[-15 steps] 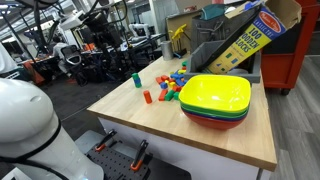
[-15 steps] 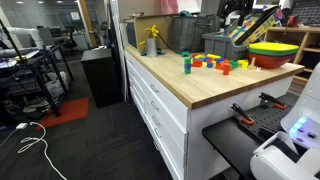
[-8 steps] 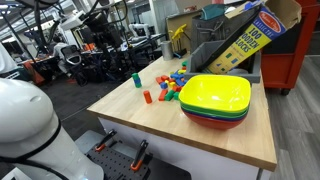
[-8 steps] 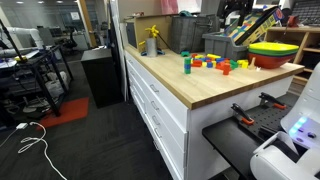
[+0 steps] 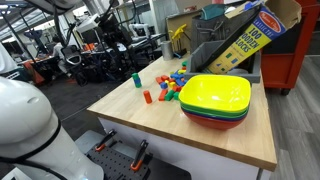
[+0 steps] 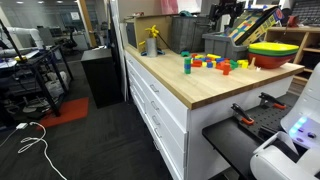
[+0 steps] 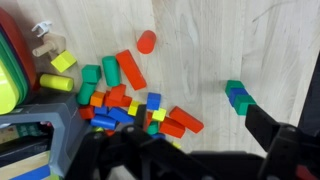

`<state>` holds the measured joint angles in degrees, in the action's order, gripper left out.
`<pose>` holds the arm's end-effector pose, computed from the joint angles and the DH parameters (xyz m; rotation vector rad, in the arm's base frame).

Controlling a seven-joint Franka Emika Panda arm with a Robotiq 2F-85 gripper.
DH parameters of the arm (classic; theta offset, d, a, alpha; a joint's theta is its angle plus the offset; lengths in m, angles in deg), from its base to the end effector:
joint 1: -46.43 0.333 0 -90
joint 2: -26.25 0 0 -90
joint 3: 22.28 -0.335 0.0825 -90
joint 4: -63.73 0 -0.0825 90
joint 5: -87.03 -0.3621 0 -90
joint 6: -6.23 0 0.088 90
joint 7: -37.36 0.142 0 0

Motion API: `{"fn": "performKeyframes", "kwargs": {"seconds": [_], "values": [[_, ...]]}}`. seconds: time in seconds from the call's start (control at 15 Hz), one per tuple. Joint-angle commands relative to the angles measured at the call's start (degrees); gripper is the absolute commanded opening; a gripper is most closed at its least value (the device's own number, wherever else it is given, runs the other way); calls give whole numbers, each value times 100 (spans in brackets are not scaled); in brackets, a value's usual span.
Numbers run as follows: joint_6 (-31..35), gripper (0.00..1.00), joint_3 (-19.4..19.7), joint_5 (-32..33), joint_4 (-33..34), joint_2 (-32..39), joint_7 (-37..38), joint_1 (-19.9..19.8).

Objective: Pick up a blue block and stack it on the stack on the left of the table

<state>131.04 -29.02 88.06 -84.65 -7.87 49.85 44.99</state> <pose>0.3559 0.0329 0.4582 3.0668 -0.2007 0.2936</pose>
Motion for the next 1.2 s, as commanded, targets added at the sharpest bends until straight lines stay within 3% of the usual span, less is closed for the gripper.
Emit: {"fn": "performKeyframes", "kwargs": {"seconds": [0.0,0.8,1.13], "values": [[206,100,-135,231,308,577,360,-117],[450,100,66,323,1127,2074,989,-260],[394,100,184,249,1184,2106,864,-158]]}}
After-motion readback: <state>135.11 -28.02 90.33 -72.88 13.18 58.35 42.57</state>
